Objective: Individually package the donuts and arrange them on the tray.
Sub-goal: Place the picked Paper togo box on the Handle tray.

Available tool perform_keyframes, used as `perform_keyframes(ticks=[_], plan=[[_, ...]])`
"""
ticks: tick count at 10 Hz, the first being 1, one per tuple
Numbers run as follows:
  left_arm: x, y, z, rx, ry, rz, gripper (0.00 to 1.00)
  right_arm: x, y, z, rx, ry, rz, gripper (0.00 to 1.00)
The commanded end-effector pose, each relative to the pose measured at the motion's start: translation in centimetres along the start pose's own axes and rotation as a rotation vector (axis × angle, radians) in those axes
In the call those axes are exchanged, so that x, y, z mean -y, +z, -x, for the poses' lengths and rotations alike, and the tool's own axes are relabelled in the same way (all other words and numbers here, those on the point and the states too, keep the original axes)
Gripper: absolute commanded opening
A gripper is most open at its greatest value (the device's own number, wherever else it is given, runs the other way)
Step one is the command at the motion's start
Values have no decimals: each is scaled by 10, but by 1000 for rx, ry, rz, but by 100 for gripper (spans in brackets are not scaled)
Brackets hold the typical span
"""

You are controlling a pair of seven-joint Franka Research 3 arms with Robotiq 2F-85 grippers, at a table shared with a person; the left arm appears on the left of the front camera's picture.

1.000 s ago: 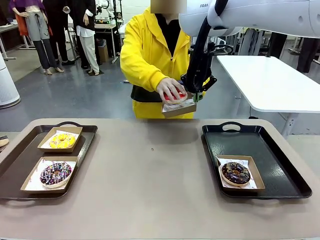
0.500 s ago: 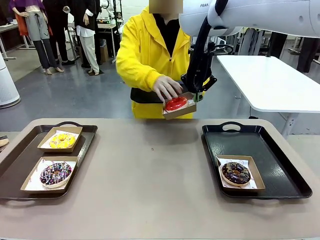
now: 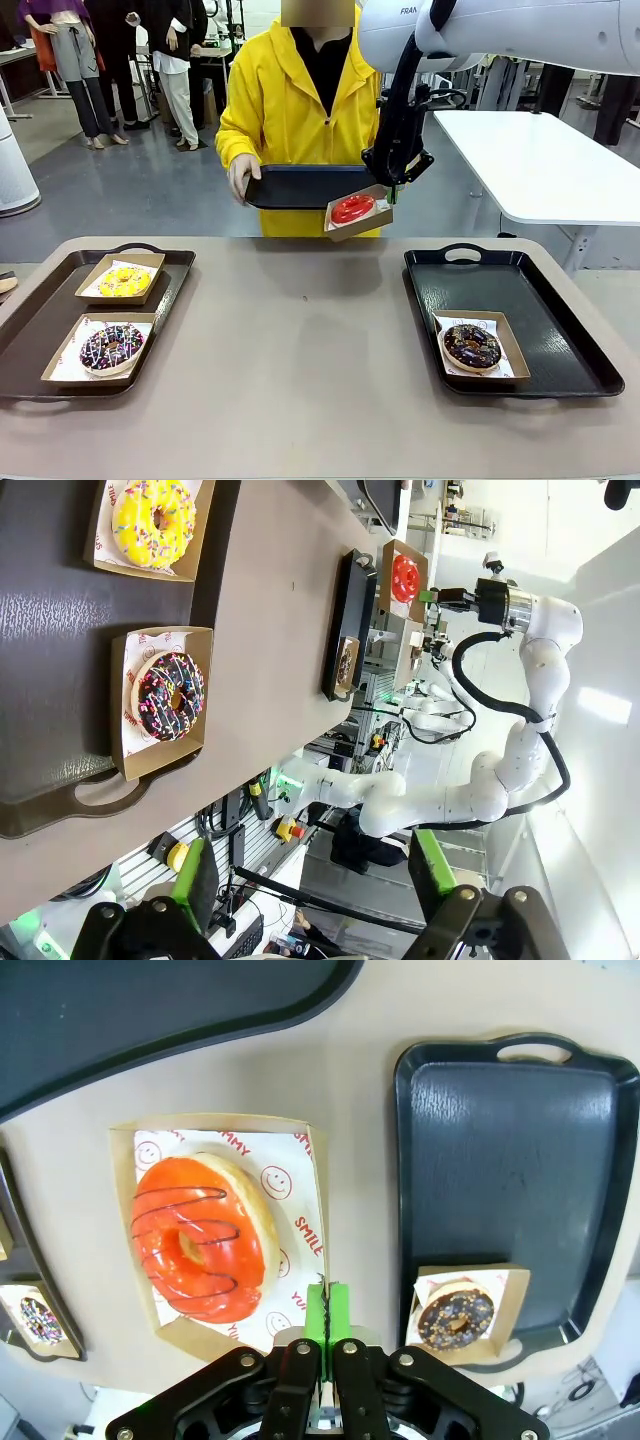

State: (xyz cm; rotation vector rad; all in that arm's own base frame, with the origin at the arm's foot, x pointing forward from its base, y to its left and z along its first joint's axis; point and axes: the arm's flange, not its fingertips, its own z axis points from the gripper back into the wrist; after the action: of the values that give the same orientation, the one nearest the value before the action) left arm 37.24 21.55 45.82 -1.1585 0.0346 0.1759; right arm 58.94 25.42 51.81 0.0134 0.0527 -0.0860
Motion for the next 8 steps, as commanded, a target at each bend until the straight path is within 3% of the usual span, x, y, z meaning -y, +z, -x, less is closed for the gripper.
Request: perform_keyframes(ticks=[1, 5, 8], plan=[[-2, 0, 7, -7, -15, -11, 100, 1, 2, 0, 4, -2, -2, 0], [-2, 0, 7, -7, -15, -11, 100, 0, 0, 0, 0, 0, 0, 1], [-2, 0, 7, -7, -15, -11, 100, 75, 33, 11, 52, -47, -53, 1]])
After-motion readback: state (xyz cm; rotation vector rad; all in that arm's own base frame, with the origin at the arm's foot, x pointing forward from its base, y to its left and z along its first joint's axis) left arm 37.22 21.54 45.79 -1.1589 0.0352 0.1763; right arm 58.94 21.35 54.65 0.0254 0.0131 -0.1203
